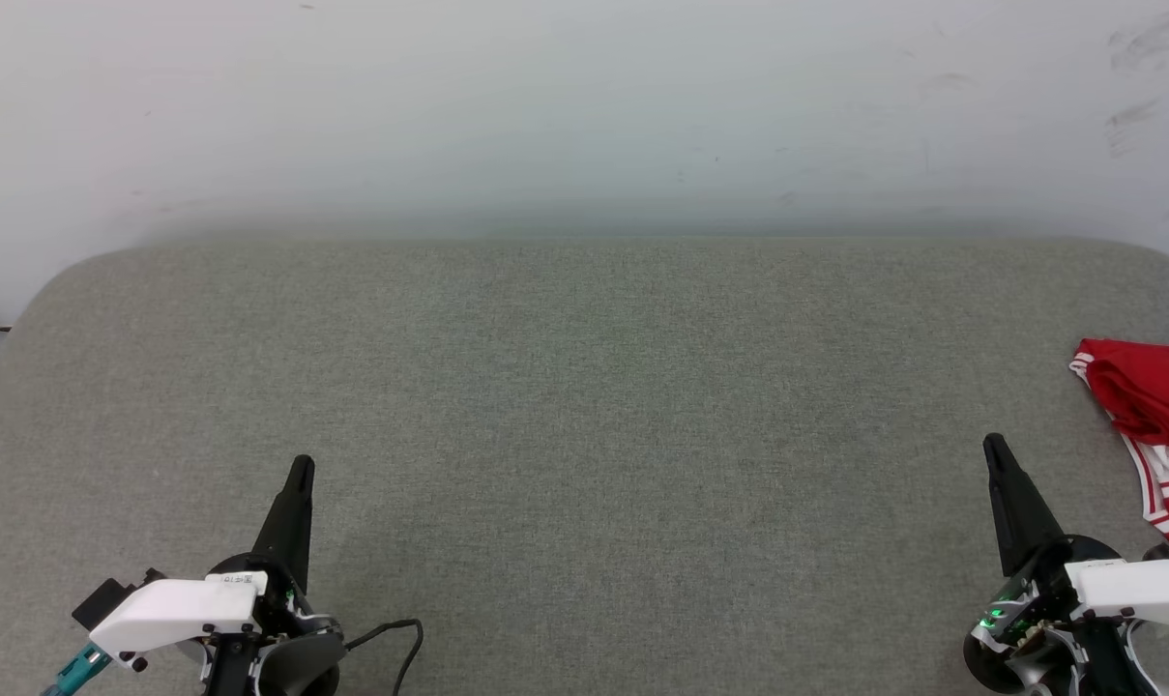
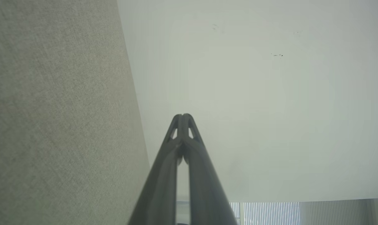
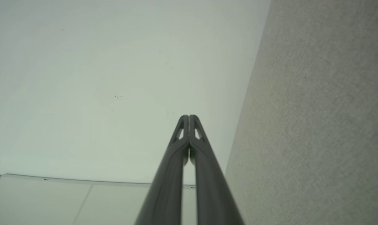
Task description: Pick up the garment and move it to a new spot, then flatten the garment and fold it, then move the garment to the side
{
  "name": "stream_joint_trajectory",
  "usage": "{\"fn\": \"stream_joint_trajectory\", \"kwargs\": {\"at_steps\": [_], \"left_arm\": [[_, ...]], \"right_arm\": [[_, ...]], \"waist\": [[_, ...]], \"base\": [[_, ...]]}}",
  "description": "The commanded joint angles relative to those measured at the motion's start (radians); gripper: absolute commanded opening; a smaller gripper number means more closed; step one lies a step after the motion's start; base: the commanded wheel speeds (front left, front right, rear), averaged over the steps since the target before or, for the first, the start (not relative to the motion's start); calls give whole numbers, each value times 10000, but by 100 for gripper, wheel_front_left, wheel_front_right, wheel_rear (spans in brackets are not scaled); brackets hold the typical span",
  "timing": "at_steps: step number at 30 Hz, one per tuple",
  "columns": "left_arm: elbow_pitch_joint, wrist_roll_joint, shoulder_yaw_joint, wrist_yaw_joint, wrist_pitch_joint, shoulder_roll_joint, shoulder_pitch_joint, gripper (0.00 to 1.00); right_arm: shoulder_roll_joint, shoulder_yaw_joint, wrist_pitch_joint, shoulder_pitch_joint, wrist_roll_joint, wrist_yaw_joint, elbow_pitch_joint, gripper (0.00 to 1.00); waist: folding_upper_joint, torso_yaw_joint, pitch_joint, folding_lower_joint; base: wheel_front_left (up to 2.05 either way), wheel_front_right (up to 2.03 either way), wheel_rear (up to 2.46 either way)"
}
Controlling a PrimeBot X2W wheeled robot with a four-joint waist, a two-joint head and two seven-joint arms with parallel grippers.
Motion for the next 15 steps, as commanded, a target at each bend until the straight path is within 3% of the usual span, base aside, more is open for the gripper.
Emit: {"fn": "stream_joint_trajectory", "kwargs": {"at_steps": [1, 15], "left_arm": [[1, 32, 9, 1, 2, -1, -84, 0], [3, 47, 38, 1, 40, -22, -87, 0]], "right_arm": [[41, -14, 30, -124, -58, -7, 16, 0], [60, -35, 44, -128, -84, -7, 16, 0]], "waist": [[-1, 0, 0, 0], [-1, 0, 0, 0]], "base": [[0, 0, 0], [0, 0, 0]]}}
